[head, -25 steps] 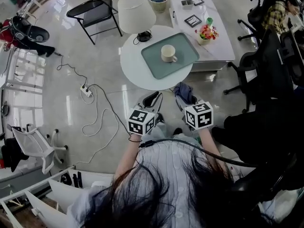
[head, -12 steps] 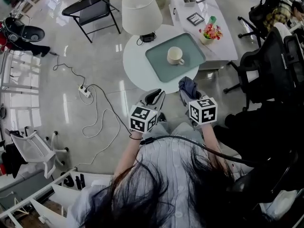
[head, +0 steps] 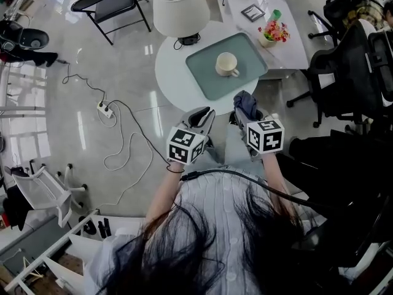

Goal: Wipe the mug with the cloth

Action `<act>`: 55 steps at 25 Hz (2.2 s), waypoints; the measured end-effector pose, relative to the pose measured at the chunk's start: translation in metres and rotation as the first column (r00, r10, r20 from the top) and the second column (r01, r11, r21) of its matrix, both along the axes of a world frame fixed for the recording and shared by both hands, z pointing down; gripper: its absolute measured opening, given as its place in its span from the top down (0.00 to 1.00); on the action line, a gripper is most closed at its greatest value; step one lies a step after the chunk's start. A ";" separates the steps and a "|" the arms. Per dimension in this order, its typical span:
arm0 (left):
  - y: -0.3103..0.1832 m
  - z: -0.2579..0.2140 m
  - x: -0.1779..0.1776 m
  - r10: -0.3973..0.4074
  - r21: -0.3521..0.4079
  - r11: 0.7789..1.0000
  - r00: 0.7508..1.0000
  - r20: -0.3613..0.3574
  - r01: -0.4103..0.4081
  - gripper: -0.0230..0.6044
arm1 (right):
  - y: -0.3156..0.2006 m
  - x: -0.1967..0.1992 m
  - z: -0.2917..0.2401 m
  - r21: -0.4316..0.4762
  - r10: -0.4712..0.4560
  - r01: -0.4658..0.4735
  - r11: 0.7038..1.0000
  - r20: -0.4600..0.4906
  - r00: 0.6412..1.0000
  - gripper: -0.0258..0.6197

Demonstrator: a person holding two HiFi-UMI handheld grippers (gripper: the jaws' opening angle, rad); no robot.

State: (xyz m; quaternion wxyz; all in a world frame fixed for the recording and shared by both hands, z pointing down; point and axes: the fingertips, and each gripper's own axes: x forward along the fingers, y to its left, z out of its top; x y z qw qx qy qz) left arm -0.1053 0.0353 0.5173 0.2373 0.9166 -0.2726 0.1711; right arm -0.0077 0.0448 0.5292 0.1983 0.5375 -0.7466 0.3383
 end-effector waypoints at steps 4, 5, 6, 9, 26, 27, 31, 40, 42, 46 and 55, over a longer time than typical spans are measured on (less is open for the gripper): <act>-0.005 0.010 0.012 0.003 -0.024 1.000 1.000 0.020 -0.003 0.89 | -0.009 0.012 0.008 -0.018 -0.012 0.012 1.000 0.002 1.000 0.82; -0.008 0.013 0.016 0.003 -0.029 1.000 1.000 0.028 -0.002 0.89 | -0.013 0.016 0.009 -0.020 -0.016 0.016 1.000 0.003 1.000 0.82; -0.011 0.016 0.020 0.003 -0.035 0.999 0.999 0.036 -0.002 0.89 | -0.018 0.020 0.010 -0.021 -0.020 0.020 1.000 0.004 1.000 0.82; -0.021 0.026 0.040 0.009 -0.063 0.998 0.999 0.047 -0.006 0.89 | -0.032 0.037 0.015 -0.035 -0.034 0.034 0.999 0.002 0.999 0.82; -0.098 0.114 0.136 -0.234 -0.346 0.904 0.968 0.092 0.251 0.76 | -0.087 0.119 0.056 -0.144 -0.126 0.127 0.982 0.014 0.992 0.82; -0.103 0.117 0.137 -0.260 -0.358 0.892 0.961 0.096 0.277 0.75 | -0.089 0.121 0.058 -0.148 -0.135 0.135 0.980 0.013 0.991 0.82; -0.116 0.125 0.135 -0.368 -0.378 0.839 0.920 0.133 0.390 0.73 | -0.096 0.122 0.062 -0.153 -0.179 0.179 0.972 0.013 0.984 0.82; -0.126 0.141 0.141 -0.383 -0.366 0.812 0.888 0.256 0.455 0.74 | -0.115 0.117 0.080 -0.133 -0.393 0.389 0.912 -0.002 0.920 0.82; -0.123 0.141 0.140 -0.350 -0.346 0.833 0.896 0.272 0.431 0.74 | -0.115 0.109 0.087 -0.125 -0.481 0.475 0.871 -0.020 0.876 0.82; -0.120 0.141 0.134 -0.274 -0.305 0.878 0.910 0.311 0.368 0.74 | -0.116 0.089 0.099 -0.101 -0.661 0.654 0.750 -0.075 0.747 0.82; -0.114 0.142 0.122 -0.120 -0.296 0.926 0.925 0.361 0.236 0.74 | -0.115 0.052 0.106 -0.124 -0.894 0.891 0.437 -0.165 0.415 0.82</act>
